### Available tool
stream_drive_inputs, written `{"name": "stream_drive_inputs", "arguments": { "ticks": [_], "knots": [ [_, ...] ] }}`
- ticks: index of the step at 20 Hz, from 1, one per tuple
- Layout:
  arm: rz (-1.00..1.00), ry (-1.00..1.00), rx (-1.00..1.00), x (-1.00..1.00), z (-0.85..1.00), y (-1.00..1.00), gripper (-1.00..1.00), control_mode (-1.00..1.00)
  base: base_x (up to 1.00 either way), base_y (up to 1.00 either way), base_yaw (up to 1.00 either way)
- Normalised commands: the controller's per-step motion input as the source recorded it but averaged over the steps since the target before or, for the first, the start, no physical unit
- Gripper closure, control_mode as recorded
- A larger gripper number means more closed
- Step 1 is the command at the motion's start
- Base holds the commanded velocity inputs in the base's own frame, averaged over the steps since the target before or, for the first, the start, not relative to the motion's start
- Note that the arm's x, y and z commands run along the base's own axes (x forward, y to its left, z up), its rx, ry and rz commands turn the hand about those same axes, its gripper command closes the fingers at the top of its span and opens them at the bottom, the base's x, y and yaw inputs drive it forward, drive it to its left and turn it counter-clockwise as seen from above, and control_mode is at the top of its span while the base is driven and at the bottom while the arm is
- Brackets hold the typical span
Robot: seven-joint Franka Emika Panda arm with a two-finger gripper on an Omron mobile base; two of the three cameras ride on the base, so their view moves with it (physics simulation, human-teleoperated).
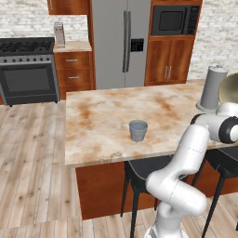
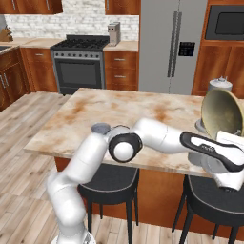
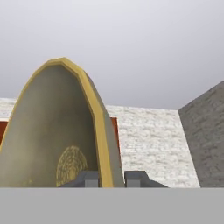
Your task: There are four ice cubes in the ice bowl. Place two ice cubes in each glass of water.
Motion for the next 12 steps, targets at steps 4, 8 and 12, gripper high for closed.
{"name": "stream_drive_inputs", "arguments": {
  "ticks": [4, 8, 12],
  "knots": [
    [0.06, -0.05, 0.0, 0.0, -0.11, -0.19, 1.0, -1.0, 0.0, 0.0, 0.0],
    [0.0, -0.03, 0.02, -0.19, 0.11, -0.06, 1.0, -1.0, 0.0, 0.0, 0.0],
    [0.0, 0.34, -0.04, -0.56, 0.23, 0.76, 1.0, -1.0, 0.0, 0.0, 0.0]
  ]
}}
